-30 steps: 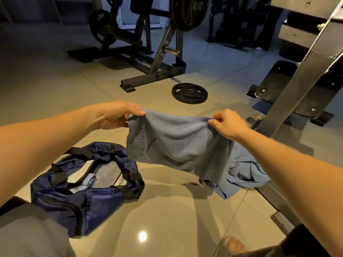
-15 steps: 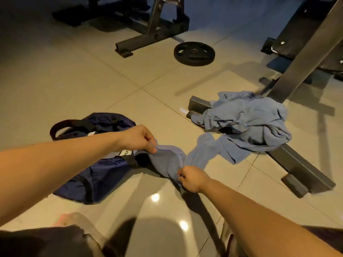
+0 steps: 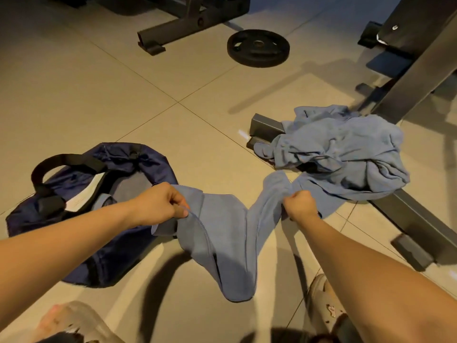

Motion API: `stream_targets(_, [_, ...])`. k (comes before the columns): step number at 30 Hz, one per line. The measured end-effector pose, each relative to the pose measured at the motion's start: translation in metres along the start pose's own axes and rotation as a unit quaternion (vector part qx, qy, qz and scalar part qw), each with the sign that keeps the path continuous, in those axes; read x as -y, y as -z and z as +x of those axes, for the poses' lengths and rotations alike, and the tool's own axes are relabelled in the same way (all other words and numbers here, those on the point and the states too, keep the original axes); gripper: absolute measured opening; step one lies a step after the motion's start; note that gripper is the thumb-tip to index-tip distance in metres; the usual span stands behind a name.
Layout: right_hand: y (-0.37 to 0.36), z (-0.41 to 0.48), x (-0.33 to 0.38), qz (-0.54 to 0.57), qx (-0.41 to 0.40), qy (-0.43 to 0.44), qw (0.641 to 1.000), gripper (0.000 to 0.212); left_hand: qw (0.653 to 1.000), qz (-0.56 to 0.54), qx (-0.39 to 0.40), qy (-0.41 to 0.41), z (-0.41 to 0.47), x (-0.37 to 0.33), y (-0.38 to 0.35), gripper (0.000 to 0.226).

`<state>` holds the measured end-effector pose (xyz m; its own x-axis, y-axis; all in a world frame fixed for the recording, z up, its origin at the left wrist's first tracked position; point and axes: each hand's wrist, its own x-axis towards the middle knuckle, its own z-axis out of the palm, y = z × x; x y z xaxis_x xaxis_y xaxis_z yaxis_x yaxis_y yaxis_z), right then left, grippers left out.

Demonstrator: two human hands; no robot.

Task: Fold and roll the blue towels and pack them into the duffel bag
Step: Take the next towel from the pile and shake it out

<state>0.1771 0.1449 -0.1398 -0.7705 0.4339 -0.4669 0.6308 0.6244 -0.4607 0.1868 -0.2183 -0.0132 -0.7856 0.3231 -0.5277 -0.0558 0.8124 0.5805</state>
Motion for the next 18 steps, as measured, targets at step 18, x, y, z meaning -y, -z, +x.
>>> stream_targets(18, [0.033, 0.003, 0.01, -0.008, -0.047, 0.13, 0.99, 0.049, 0.997, -0.049, 0.009, -0.05, 0.013, -0.031, 0.002, 0.007])
